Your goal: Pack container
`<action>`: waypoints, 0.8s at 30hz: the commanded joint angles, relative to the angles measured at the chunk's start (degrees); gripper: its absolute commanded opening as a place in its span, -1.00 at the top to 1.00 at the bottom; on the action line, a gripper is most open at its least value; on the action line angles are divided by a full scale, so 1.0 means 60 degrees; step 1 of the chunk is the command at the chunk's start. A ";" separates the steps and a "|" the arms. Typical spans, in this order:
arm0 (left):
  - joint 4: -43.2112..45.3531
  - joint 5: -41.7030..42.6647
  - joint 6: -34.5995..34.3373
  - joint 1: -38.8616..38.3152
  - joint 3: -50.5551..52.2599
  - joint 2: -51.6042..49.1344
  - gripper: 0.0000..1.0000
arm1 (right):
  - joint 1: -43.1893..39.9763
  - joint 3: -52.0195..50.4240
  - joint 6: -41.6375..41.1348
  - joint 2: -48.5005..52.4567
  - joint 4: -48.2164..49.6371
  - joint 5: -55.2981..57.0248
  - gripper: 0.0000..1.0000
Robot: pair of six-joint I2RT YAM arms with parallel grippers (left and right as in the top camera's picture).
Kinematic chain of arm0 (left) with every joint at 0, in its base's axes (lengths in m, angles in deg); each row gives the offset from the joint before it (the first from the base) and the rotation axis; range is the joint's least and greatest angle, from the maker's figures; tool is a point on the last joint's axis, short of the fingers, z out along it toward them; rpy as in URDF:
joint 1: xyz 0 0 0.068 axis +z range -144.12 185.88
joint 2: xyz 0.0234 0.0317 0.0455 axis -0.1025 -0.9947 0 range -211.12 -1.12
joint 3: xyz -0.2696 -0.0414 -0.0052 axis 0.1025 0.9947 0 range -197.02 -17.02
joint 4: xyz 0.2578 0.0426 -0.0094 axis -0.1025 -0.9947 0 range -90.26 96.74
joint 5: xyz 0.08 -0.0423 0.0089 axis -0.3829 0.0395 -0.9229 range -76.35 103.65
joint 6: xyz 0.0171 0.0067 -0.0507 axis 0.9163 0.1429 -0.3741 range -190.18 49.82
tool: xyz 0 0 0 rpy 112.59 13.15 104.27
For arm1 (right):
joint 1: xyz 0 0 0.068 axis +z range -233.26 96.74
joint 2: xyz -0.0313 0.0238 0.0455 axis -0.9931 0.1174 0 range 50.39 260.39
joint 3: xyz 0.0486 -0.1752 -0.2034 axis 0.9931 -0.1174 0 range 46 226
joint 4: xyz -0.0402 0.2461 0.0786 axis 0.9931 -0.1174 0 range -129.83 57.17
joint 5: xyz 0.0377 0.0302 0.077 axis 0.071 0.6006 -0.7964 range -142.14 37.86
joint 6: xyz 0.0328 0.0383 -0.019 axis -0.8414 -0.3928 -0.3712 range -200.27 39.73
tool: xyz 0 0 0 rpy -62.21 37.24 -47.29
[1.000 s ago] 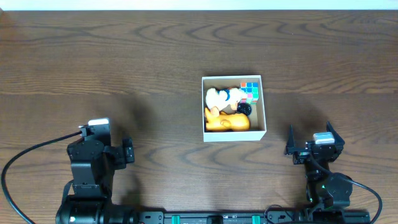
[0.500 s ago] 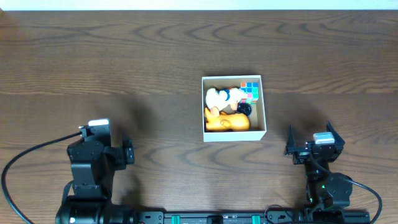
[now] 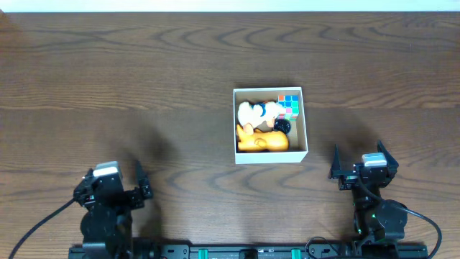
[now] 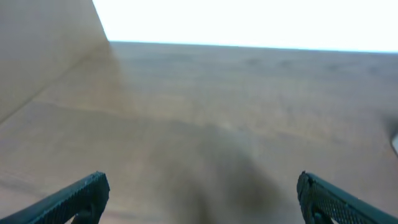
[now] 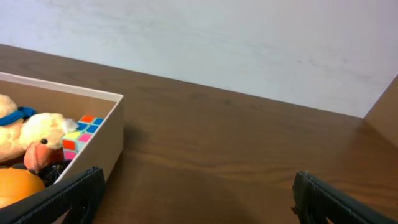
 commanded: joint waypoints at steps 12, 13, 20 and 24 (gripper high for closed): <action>0.4809 0.0499 0.0055 0.0047 0.3654 0.0390 -0.96 | 0.0095 -0.0033 0.0106 -0.0069 -0.0018 0.0015 -0.98; 0.4717 0.0499 0.0058 0.0047 0.3654 0.0390 -0.96 | 0.0095 -0.0033 0.0106 -0.0069 -0.0018 0.0015 -0.99; 0.4747 0.0495 -0.0084 0.0044 0.3654 0.0368 -0.96 | 0.0095 -0.0033 0.0106 -0.0069 -0.0018 0.0015 -0.98; 0.4750 0.0495 -0.0084 0.0044 0.3654 0.0346 -0.96 | 0.0095 -0.0033 0.0106 -0.0069 -0.0015 0.0015 -0.99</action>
